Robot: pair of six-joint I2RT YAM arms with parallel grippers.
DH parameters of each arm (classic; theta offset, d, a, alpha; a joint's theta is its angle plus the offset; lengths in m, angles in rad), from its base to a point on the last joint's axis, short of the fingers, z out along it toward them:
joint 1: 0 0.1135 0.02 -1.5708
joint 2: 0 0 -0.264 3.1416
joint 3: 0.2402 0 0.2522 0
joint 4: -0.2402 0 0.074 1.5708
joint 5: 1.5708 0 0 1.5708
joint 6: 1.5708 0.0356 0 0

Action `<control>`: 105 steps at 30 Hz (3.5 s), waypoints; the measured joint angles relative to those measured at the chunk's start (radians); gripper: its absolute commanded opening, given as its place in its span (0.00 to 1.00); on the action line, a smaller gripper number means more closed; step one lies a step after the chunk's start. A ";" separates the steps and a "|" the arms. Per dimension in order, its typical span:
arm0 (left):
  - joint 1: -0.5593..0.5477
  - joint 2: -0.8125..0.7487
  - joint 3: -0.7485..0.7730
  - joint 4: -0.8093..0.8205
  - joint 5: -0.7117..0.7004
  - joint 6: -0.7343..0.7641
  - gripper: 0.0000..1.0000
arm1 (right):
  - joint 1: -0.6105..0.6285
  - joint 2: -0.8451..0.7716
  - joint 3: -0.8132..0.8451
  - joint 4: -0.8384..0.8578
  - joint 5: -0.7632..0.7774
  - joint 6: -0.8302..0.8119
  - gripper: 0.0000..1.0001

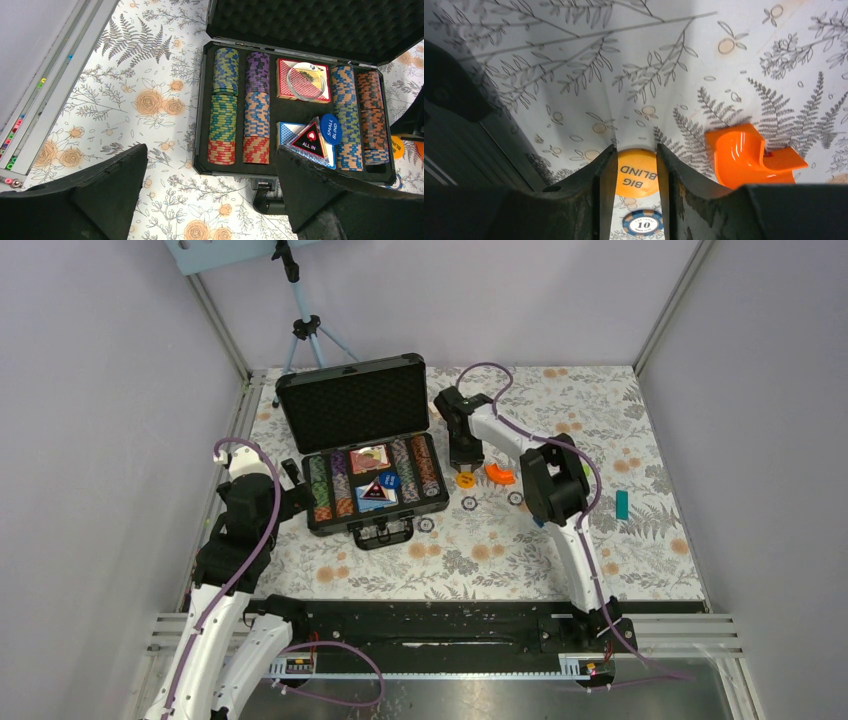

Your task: Pack up texas hold em set

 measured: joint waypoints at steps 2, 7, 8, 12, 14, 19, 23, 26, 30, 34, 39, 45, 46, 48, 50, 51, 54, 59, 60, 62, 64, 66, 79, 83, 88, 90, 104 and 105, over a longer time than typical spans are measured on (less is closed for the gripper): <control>0.000 0.000 0.000 0.000 0.000 0.000 0.99 | 0.003 -0.020 -0.035 0.006 0.000 -0.002 0.39; 0.000 0.000 0.000 0.000 0.000 0.000 0.99 | 0.018 -0.130 -0.224 0.053 0.010 -0.002 0.39; 0.000 0.000 0.000 0.000 0.000 0.000 0.99 | 0.022 -0.163 -0.279 0.066 0.010 -0.002 0.39; 0.000 0.000 0.000 0.000 0.002 0.000 0.99 | 0.035 -0.284 -0.475 0.108 0.006 0.005 0.39; 0.000 0.000 0.000 0.000 0.004 0.000 0.99 | 0.039 -0.330 -0.546 0.133 0.002 0.011 0.39; -0.001 0.000 0.000 0.000 0.008 0.000 0.99 | 0.060 -0.444 -0.714 0.195 -0.012 0.040 0.39; -0.001 0.000 0.000 0.000 0.011 0.000 0.99 | 0.091 -0.537 -0.842 0.249 -0.037 0.078 0.39; -0.001 0.000 0.000 0.000 0.012 0.000 0.99 | 0.114 -0.592 -0.912 0.273 -0.045 0.105 0.41; -0.002 0.000 0.000 0.001 0.015 0.000 0.99 | 0.126 -0.627 -0.954 0.288 -0.042 0.127 0.54; -0.003 0.000 0.000 0.001 0.018 0.000 0.99 | 0.132 -0.627 -0.953 0.290 -0.042 0.138 0.59; -0.004 0.000 0.000 0.001 0.019 0.000 0.99 | 0.137 -0.626 -0.953 0.291 -0.040 0.145 0.64; -0.006 0.000 0.000 0.000 0.020 0.000 0.99 | 0.146 -0.643 -0.975 0.296 -0.034 0.161 0.66; -0.007 0.000 0.000 0.000 0.020 0.000 0.99 | 0.149 -0.646 -0.978 0.296 -0.033 0.164 0.66; -0.008 0.000 0.000 0.001 0.020 0.000 0.99 | 0.158 -0.649 -0.981 0.294 -0.030 0.171 0.66; -0.010 0.000 0.000 0.000 0.021 0.000 0.99 | 0.166 -0.649 -0.982 0.288 -0.029 0.179 0.66; -0.010 0.000 0.000 0.001 0.022 0.000 0.99 | 0.171 -0.649 -0.982 0.285 -0.029 0.184 0.66; -0.011 0.000 0.000 0.000 0.023 0.000 0.99 | 0.184 -0.650 -0.982 0.277 -0.029 0.198 0.66; -0.014 0.000 0.000 0.001 0.026 0.000 0.99 | 0.198 -0.652 -0.986 0.272 -0.028 0.219 0.66; -0.014 0.000 0.000 0.001 0.026 0.000 0.99 | 0.198 -0.652 -0.987 0.272 -0.027 0.223 0.65; -0.015 -0.001 0.000 0.001 0.026 0.000 0.99 | 0.199 -0.652 -0.987 0.272 -0.026 0.226 0.64; -0.015 -0.002 0.000 0.001 0.026 0.000 0.99 | 0.199 -0.651 -0.987 0.272 -0.026 0.229 0.62; -0.015 -0.003 0.000 0.001 0.026 0.000 0.99 | 0.201 -0.650 -0.987 0.272 -0.025 0.231 0.61; -0.016 -0.008 0.000 0.004 0.027 0.000 0.99 | 0.211 -0.640 -0.975 0.248 -0.011 0.233 0.65; -0.016 -0.008 0.000 0.008 0.027 0.000 0.99 | 0.216 -0.640 -0.975 0.243 -0.001 0.233 0.66; -0.017 -0.008 0.000 0.008 0.027 0.000 0.99 | 0.217 -0.640 -0.976 0.242 0.001 0.233 0.65; -0.017 -0.008 0.000 0.008 0.027 0.000 0.99 | 0.218 -0.641 -0.976 0.243 0.000 0.233 0.65; -0.017 -0.009 0.000 0.008 0.027 0.000 0.99 | 0.225 -0.666 -1.011 0.269 -0.021 0.240 0.67; -0.017 -0.009 0.000 0.008 0.027 0.000 0.99 | 0.226 -0.667 -1.012 0.270 -0.021 0.240 0.67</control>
